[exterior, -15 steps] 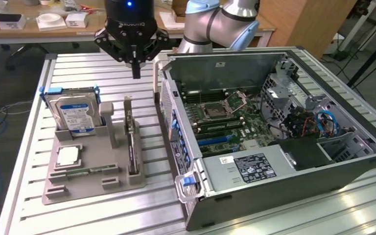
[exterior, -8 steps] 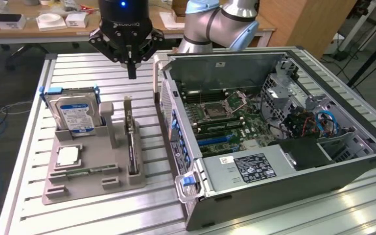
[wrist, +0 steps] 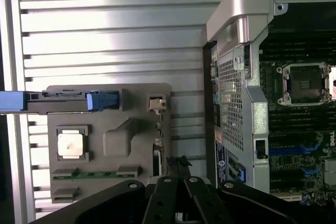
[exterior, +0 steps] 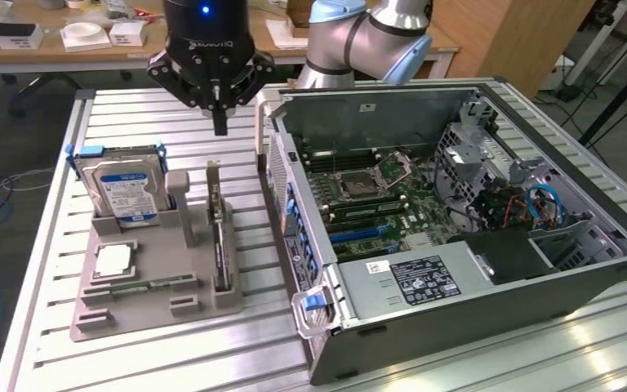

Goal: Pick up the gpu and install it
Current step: 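Reach for the gpu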

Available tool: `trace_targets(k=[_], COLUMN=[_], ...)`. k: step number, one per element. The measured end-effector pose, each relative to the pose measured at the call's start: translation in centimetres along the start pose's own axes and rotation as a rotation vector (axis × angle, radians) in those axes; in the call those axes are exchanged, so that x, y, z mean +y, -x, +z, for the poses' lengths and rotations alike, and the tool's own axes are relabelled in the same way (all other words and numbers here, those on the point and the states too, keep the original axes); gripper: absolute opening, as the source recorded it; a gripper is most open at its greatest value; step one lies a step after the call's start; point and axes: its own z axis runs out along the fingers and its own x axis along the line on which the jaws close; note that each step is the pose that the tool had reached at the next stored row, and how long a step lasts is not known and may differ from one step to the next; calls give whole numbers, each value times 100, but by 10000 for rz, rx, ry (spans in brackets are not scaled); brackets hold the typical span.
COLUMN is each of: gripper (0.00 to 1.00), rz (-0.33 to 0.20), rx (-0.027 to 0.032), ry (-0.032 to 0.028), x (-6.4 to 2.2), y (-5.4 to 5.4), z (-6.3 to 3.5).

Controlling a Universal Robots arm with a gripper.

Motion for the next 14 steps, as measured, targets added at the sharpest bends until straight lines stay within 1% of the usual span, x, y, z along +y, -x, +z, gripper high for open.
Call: trace_targets(k=[7,11,14], gripper=[11,11,11], rz=[14,17,18], rx=[-2,-3,-3], ry=[-30,-32,-32], x=[-78,-133,-152], y=[-12,-17,-22], z=[10,13,14])
